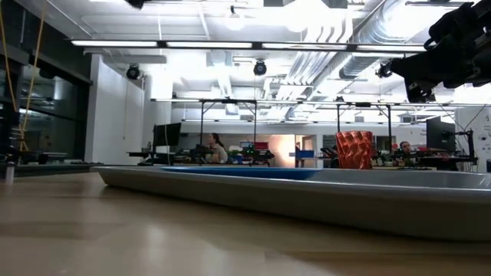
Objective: Pick and place plate/cup/fork/spoon on tray
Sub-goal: Put the blue fork on the right side of the gray serving tray
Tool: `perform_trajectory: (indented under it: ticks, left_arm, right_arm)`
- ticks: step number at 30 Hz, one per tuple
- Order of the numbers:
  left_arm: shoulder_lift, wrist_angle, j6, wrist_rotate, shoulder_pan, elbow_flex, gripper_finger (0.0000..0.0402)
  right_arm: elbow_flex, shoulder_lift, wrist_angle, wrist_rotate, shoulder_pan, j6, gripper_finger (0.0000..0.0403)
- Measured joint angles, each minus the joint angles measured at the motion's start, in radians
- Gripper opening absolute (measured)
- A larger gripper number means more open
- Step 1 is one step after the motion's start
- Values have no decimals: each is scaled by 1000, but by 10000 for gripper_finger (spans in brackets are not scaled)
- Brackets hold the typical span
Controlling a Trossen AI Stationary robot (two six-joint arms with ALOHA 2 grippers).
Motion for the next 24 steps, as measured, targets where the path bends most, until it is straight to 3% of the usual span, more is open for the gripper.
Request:
perform_trajectory:
  ticks: [4,6,10,14,19,24]
  left_arm:
    - [-172,251,-7,227,74,-142,168]
    - [-228,258,-63,332,114,-178,168]
    - [-269,227,-169,451,185,-198,168]
    - [-257,215,-193,477,218,-211,168]
    - [-247,254,-192,444,236,-211,168]
    - [-251,265,-184,435,242,-211,168]
  right_arm:
    - [0,7,11,32,-1,-62,0]
    - [0,6,22,63,0,-94,0]
    - [0,14,168,80,-1,92,0]
    - [0,36,469,173,-10,51,0]
    - [0,155,783,80,-17,-22,0]
    - [76,379,797,88,-17,-2,0]
